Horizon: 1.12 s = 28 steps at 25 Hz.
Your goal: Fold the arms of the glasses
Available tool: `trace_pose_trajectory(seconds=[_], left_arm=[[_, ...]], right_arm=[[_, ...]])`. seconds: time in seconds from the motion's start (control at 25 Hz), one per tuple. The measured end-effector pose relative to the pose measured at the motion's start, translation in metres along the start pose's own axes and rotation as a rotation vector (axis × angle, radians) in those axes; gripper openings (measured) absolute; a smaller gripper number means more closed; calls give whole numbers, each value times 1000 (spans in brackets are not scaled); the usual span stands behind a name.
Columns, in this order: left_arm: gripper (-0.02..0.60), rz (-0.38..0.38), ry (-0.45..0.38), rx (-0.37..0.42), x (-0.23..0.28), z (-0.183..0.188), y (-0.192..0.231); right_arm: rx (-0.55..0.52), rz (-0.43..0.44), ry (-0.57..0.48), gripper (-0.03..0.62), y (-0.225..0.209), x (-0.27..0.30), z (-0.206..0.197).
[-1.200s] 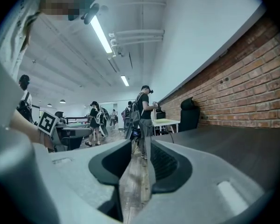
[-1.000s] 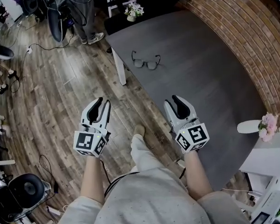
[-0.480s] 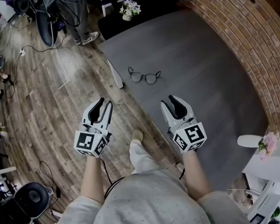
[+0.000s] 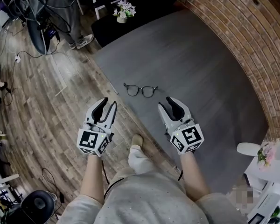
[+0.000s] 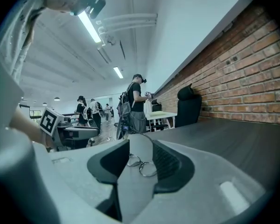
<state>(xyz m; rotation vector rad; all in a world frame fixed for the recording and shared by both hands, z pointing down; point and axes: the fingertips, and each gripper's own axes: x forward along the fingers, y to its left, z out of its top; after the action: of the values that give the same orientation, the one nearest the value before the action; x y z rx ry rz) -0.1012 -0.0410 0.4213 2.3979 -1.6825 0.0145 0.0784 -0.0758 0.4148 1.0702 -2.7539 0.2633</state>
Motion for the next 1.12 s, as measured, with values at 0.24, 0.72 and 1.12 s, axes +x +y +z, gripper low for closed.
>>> trace_pose_trajectory(seconds=[0.24,0.72,1.12], left_arm=[[126,-38,37,12,34,-12,3],[127,-140,108,52,87,-33,10],[127,-180,84,68,104,-34,10]], right_arm=[[-6,6,23,144,-14,21,-7],[24,-23,55,144,-33,46,-26],[-8,-42,65,143,-32,60,-34]])
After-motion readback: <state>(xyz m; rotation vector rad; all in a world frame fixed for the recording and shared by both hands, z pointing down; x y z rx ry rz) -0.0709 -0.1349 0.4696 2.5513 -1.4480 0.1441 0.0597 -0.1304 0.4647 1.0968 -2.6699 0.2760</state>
